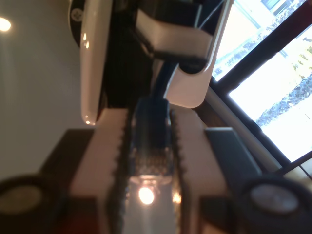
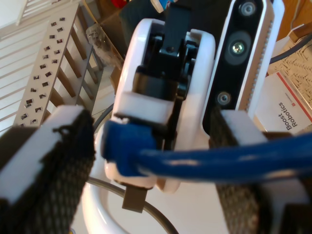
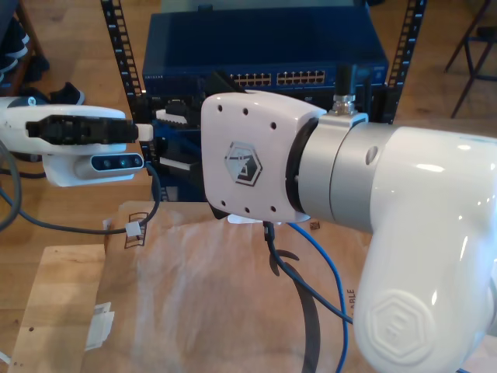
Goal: Grab the cable and plug it in
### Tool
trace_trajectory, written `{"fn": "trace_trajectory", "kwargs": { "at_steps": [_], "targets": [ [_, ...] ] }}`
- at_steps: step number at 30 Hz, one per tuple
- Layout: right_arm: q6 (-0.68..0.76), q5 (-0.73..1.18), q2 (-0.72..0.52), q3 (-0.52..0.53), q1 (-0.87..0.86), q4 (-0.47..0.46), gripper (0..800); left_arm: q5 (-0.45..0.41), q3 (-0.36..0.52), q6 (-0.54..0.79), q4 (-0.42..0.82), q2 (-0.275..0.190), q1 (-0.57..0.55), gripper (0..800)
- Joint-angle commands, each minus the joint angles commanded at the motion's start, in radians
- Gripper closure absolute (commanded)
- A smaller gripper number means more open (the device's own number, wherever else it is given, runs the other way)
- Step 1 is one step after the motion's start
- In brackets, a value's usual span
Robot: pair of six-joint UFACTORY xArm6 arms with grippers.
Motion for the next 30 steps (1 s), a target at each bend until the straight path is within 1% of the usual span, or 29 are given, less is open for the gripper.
{"fn": "trace_trajectory", "kwargs": {
  "at_steps": [3,12,23,26,27,28,29,30],
  "targets": [
    [0.0,0.0,0.0,-0.002,0.0,0.0,460,-0.003,0.003,0.0,0.0,0.0,0.0,782],
    [0.0,0.0,-0.002,-0.002,0.0,0.003,534,-0.003,0.006,0.002,0.0,0.0,0.002,780],
    [0.002,0.0,-0.002,-0.003,0.0,0.005,579,-0.005,0.005,0.002,0.002,0.0,0.0,775],
    [0.002,0.0,-0.002,-0.002,-0.002,0.006,619,-0.005,0.005,0.002,0.002,0.0,0.0,771],
    [0.002,0.0,-0.003,0.0,-0.002,0.006,642,-0.005,0.003,0.0,0.003,0.0,0.0,771],
    [0.003,-0.002,-0.003,0.002,-0.002,0.006,686,-0.005,0.003,0.0,0.005,0.0,0.0,770],
    [0.005,-0.002,-0.003,0.003,-0.002,0.008,756,-0.005,0.002,0.0,0.008,-0.002,0.0,740],
    [0.003,-0.009,-0.003,0.003,-0.002,0.008,778,-0.005,0.003,0.0,0.012,-0.002,0.002,478]
  ]
}}
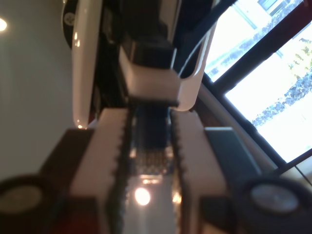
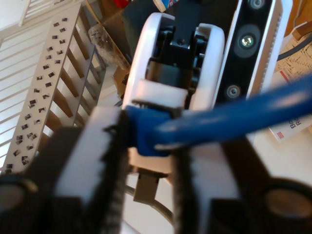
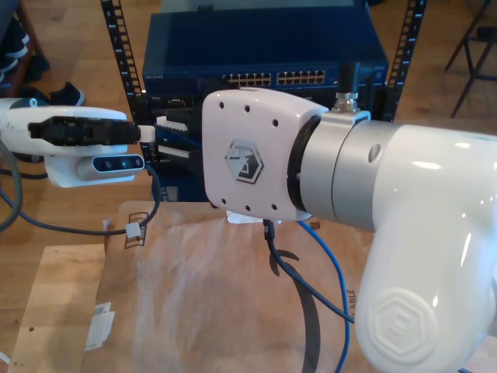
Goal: Grab the cable and plug it in
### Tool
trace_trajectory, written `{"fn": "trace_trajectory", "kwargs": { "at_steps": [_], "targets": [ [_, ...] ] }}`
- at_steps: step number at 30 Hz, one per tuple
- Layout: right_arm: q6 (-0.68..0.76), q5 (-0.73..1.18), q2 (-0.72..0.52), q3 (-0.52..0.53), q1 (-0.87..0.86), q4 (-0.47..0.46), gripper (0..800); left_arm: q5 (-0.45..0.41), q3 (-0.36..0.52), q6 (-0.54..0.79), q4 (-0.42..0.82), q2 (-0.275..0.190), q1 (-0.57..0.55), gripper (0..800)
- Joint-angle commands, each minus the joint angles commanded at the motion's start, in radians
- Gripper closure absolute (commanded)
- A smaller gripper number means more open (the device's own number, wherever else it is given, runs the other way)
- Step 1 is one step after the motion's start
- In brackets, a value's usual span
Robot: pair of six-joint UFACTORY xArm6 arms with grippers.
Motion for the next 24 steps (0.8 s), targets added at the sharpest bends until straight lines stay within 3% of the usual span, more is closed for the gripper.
{"fn": "trace_trajectory", "kwargs": {
  "at_steps": [1,2,9,12,15,19,22,24],
  "targets": [
    [0.0,-0.011,0.0,0.0,0.0,-0.002,791,0.0,0.003,0.0,0.0,-0.002,0.002,75],
    [0.0,-0.015,0.0,0.0,0.0,-0.002,798,-0.002,0.0,0.0,0.0,-0.006,0.002,26],
    [0.0,-0.017,0.009,-0.005,-0.032,-0.002,799,-0.094,-0.014,0.005,0.021,-0.021,0.041,3],
    [0.002,-0.018,0.014,0.003,-0.213,-0.002,799,-0.189,-0.049,0.012,0.207,-0.026,0.077,3],
    [0.002,-0.038,0.011,0.041,-0.308,-0.002,799,-0.238,-0.066,0.08,0.466,-0.091,0.077,2],
    [0.0,-0.184,0.008,0.144,-0.373,-0.005,799,-0.27,-0.054,0.164,0.715,-0.189,0.08,2],
    [-0.006,-0.376,0.008,0.239,-0.376,-0.011,798,-0.272,0.034,0.261,0.922,-0.279,0.08,2],
    [-0.009,-0.509,0.012,0.298,-0.376,-0.009,798,-0.272,0.1,0.344,0.988,-0.324,0.083,2]
  ]
}}
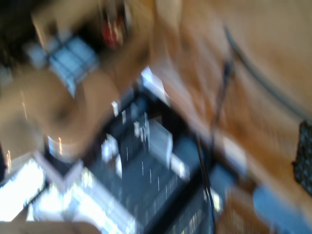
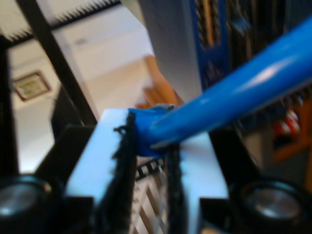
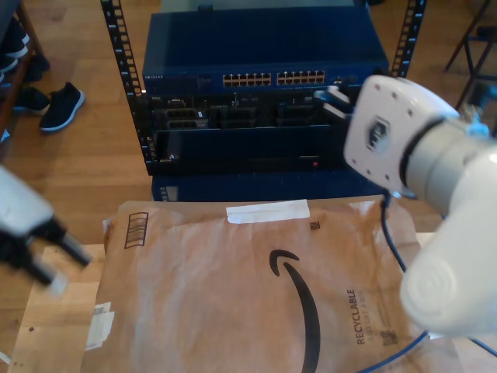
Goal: Grab the cable and plug it in
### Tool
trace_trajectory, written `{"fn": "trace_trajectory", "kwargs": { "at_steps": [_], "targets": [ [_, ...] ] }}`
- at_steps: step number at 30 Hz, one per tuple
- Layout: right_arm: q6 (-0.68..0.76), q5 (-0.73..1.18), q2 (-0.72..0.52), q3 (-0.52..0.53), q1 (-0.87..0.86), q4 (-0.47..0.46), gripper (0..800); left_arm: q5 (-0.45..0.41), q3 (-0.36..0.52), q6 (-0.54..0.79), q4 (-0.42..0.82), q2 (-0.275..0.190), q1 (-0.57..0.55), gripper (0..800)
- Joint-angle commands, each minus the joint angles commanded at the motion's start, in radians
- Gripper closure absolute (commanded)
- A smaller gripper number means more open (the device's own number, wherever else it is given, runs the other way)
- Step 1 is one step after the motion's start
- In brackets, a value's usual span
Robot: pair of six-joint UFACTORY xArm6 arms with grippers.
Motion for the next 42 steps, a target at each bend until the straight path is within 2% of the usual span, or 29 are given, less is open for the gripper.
{"fn": "trace_trajectory", "kwargs": {
  "at_steps": [2,5,8,10,12,14,16,20,23,27,33,36,38,42],
  "targets": [
    [-0.003,-0.11,0.006,0.055,-0.002,0.003,794,-0.005,0.06,0.071,0.063,-0.035,0.061,2],
    [-0.064,-0.264,0.038,0.123,-0.003,0.008,793,-0.038,0.147,0.233,0.13,-0.055,0.198,2],
    [-0.15,-0.431,0.11,0.161,0.003,0.072,793,-0.092,0.255,0.428,0.186,-0.14,0.307,2],
    [-0.239,-0.554,0.181,0.164,0.014,0.121,791,-0.11,0.293,0.516,0.227,-0.175,0.384,2],
    [-0.269,-0.658,0.27,0.164,0.063,0.163,791,-0.117,0.354,0.603,0.304,-0.209,0.474,1],
    [-0.269,-0.717,0.342,0.16,0.1,0.201,791,-0.175,0.44,0.726,0.362,-0.264,0.548,1],
    [-0.269,-0.746,0.37,0.157,0.114,0.227,791,-0.278,0.52,0.812,0.416,-0.293,0.624,0],
    [-0.27,-0.766,0.41,0.149,0.138,0.241,791,-0.468,0.614,0.908,0.539,-0.296,0.799,0],
    [-0.27,-0.766,0.413,0.149,0.144,0.258,793,-0.554,0.638,1.037,0.546,-0.296,0.896,0],
    [-0.27,-0.766,0.413,0.15,0.144,0.272,797,-0.697,0.7,1.082,0.546,-0.296,0.971,0],
    [-0.27,-0.766,0.413,0.153,0.153,0.287,797,-0.723,0.7,1.138,0.494,-0.299,1.022,0],
    [-0.27,-0.764,0.414,0.158,0.152,0.292,797,-0.735,0.707,1.191,0.488,-0.307,1.086,0],
    [-0.269,-0.763,0.413,0.164,0.152,0.293,797,-0.772,0.717,1.209,0.485,-0.307,1.111,0],
    [-0.269,-0.763,0.416,0.166,0.153,0.307,797,-0.769,0.726,1.261,0.45,-0.316,1.131,0]
  ]
}}
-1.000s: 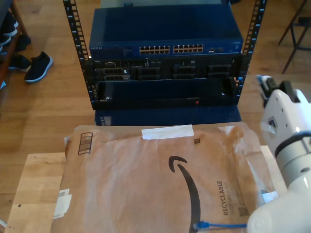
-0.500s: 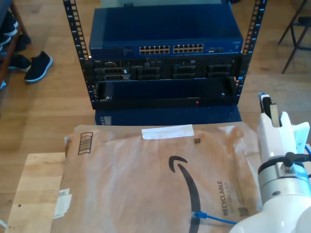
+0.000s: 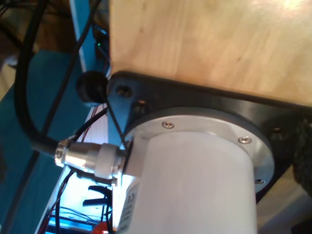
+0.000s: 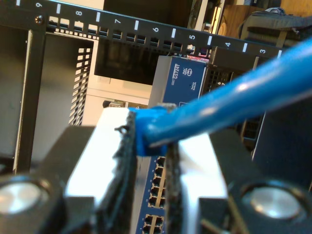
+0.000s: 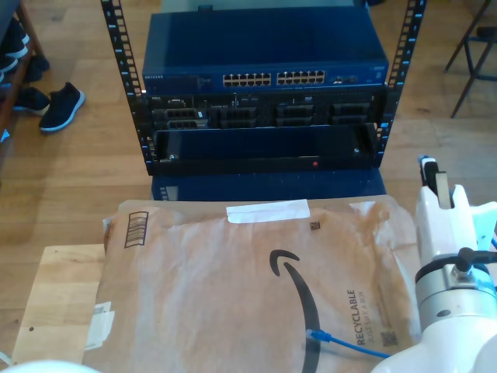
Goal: Grab the cable and plug it in
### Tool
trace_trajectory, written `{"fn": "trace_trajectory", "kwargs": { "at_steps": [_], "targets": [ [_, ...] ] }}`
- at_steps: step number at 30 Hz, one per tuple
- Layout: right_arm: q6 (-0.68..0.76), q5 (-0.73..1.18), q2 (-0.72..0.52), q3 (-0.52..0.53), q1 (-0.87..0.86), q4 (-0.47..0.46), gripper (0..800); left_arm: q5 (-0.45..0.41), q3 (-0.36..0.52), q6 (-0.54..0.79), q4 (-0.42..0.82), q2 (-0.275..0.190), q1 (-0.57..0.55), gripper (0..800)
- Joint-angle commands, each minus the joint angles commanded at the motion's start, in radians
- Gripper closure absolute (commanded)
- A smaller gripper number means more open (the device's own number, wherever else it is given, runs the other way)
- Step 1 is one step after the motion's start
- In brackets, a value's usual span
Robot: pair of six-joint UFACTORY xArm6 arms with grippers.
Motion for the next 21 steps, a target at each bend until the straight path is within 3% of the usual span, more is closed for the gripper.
{"fn": "trace_trajectory", "kwargs": {
  "at_steps": [7,14,21],
  "targets": [
    [0.006,0.002,0.017,0.008,0.0,0.005,797,-0.046,0.057,0.081,-0.015,-0.002,0.057,0],
    [0.008,0.002,0.02,-0.006,0.008,0.005,798,-0.302,0.201,0.1,-0.017,0.009,0.081,0],
    [0.032,-0.005,0.138,-0.052,0.098,0.008,799,-0.302,0.199,0.103,-0.017,0.012,0.084,0]
  ]
}}
